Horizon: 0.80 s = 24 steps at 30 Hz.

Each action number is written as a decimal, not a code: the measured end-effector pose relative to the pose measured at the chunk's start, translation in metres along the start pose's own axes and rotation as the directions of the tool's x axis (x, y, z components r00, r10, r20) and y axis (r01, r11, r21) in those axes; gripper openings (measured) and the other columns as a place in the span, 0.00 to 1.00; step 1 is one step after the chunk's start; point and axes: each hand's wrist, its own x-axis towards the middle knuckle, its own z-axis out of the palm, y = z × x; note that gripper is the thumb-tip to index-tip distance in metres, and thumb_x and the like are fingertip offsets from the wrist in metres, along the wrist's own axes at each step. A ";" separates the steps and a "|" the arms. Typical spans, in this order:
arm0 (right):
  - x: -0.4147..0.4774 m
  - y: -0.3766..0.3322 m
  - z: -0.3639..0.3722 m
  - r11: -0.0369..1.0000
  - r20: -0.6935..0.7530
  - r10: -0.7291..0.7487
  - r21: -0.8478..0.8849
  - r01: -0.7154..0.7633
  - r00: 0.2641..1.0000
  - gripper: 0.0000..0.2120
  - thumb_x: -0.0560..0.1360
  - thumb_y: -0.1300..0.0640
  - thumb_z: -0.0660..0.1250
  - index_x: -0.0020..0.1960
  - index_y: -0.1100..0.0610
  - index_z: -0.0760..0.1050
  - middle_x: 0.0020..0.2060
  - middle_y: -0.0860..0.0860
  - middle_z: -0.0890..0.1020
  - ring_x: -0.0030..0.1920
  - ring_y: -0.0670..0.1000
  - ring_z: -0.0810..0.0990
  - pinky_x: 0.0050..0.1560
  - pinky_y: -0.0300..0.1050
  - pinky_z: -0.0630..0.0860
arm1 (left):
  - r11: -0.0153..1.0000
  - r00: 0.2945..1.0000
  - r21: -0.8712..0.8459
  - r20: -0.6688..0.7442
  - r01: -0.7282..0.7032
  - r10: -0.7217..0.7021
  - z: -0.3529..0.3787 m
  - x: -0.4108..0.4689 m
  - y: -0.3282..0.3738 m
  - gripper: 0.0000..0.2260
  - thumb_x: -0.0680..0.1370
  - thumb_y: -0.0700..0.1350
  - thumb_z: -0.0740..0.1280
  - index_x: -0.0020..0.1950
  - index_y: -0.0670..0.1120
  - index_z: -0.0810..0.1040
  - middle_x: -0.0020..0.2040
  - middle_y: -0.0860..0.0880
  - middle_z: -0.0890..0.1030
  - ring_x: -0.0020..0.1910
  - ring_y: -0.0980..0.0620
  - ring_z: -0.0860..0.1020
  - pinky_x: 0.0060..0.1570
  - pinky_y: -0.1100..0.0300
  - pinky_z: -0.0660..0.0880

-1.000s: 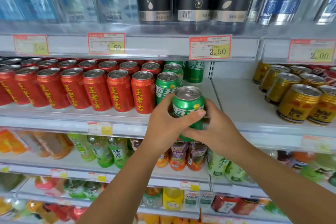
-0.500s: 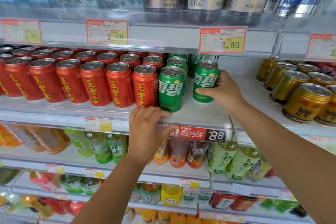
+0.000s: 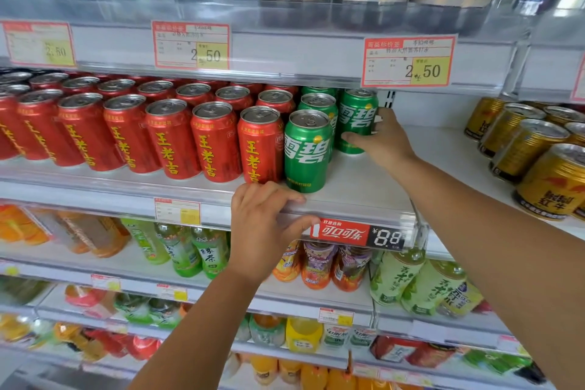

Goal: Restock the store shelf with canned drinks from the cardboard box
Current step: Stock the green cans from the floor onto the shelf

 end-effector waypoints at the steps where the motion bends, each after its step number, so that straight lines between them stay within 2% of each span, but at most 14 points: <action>1: 0.001 0.000 0.001 1.000 0.002 0.000 0.005 0.000 1.000 0.35 0.67 0.52 0.78 0.67 0.57 0.65 0.62 0.54 0.78 0.60 0.55 0.77 0.59 0.45 0.73 | 1.000 1.000 0.000 0.001 0.003 -0.003 0.000 0.000 0.000 0.19 0.72 0.66 0.66 0.47 0.51 0.81 0.43 0.57 0.77 0.45 0.54 0.72 0.55 0.61 0.60; 8: 0.001 -0.003 -0.001 0.999 0.054 0.043 -0.007 -0.043 0.998 0.37 0.68 0.50 0.77 0.70 0.57 0.63 0.64 0.55 0.77 0.63 0.55 0.76 0.61 0.46 0.72 | 1.000 0.999 0.018 0.036 0.021 -0.021 -0.003 0.000 0.003 0.19 0.71 0.66 0.67 0.48 0.52 0.82 0.44 0.56 0.78 0.45 0.53 0.73 0.56 0.60 0.60; 10: -0.012 -0.004 -0.011 0.998 0.072 0.054 -0.023 -0.052 0.996 0.36 0.70 0.50 0.75 0.72 0.57 0.62 0.65 0.55 0.75 0.63 0.55 0.76 0.57 0.43 0.70 | 0.999 0.998 0.026 0.056 0.032 -0.033 -0.005 0.002 0.004 0.19 0.71 0.65 0.68 0.49 0.52 0.82 0.45 0.56 0.79 0.47 0.53 0.75 0.56 0.60 0.60; 13: -0.047 -0.006 -0.037 1.000 0.010 -0.017 -0.017 0.017 1.000 0.28 0.74 0.50 0.71 0.70 0.54 0.66 0.60 0.53 0.77 0.60 0.51 0.77 0.55 0.40 0.70 | 0.999 1.000 0.052 0.025 0.001 -0.002 -0.009 0.000 0.014 0.15 0.70 0.58 0.72 0.51 0.50 0.82 0.52 0.52 0.80 0.53 0.49 0.77 0.58 0.58 0.63; 15: -0.080 0.000 -0.055 0.993 -0.087 -0.084 0.075 0.090 0.993 0.18 0.74 0.54 0.70 0.63 0.51 0.72 0.52 0.48 0.80 0.54 0.47 0.79 0.58 0.42 0.74 | 0.997 0.998 0.059 -0.033 -0.053 0.055 -0.008 -0.006 0.030 0.12 0.71 0.51 0.73 0.51 0.48 0.83 0.54 0.48 0.79 0.56 0.47 0.76 0.59 0.57 0.65; 17: -0.120 0.009 -0.075 0.980 -0.167 -0.112 0.147 0.137 0.980 0.13 0.75 0.59 0.68 0.58 0.51 0.74 0.47 0.46 0.82 0.50 0.43 0.79 0.57 0.41 0.75 | 0.995 0.994 0.003 -0.031 -0.104 0.104 0.000 -0.020 0.055 0.10 0.72 0.48 0.72 0.51 0.46 0.83 0.54 0.47 0.80 0.56 0.47 0.76 0.58 0.55 0.67; 19: -0.159 0.023 -0.092 0.972 -0.202 -0.107 0.186 0.145 0.974 0.11 0.76 0.62 0.67 0.56 0.52 0.76 0.44 0.46 0.82 0.48 0.44 0.80 0.51 0.43 0.78 | 0.981 0.986 -0.135 0.071 -0.139 0.150 0.016 -0.038 0.080 0.09 0.72 0.46 0.71 0.50 0.45 0.83 0.53 0.47 0.80 0.54 0.48 0.76 0.57 0.56 0.68; 21: -0.197 0.048 -0.106 0.969 -0.217 -0.055 0.225 0.105 0.975 0.09 0.77 0.63 0.67 0.54 0.51 0.76 0.44 0.49 0.81 0.48 0.50 0.81 0.46 0.49 0.80 | 0.953 0.950 -0.275 0.242 -0.126 0.196 0.040 -0.063 0.102 0.08 0.73 0.46 0.70 0.50 0.45 0.82 0.54 0.47 0.80 0.54 0.49 0.76 0.57 0.58 0.69; 23: -0.233 0.082 -0.115 0.967 -0.219 0.039 0.256 0.019 0.975 0.10 0.77 0.62 0.66 0.53 0.48 0.76 0.44 0.50 0.80 0.47 0.53 0.80 0.43 0.51 0.80 | 0.924 0.872 -0.382 0.445 -0.021 0.203 0.068 -0.096 0.122 0.08 0.74 0.48 0.68 0.52 0.49 0.81 0.56 0.50 0.78 0.57 0.51 0.75 0.59 0.63 0.68; 24: -0.249 0.104 -0.117 0.967 -0.221 0.102 0.250 -0.045 0.970 0.11 0.77 0.62 0.66 0.52 0.46 0.76 0.43 0.48 0.80 0.46 0.52 0.80 0.43 0.51 0.80 | 0.913 0.811 -0.405 0.549 0.050 0.200 0.082 -0.114 0.130 0.09 0.74 0.50 0.67 0.52 0.51 0.80 0.57 0.52 0.78 0.58 0.53 0.74 0.59 0.67 0.66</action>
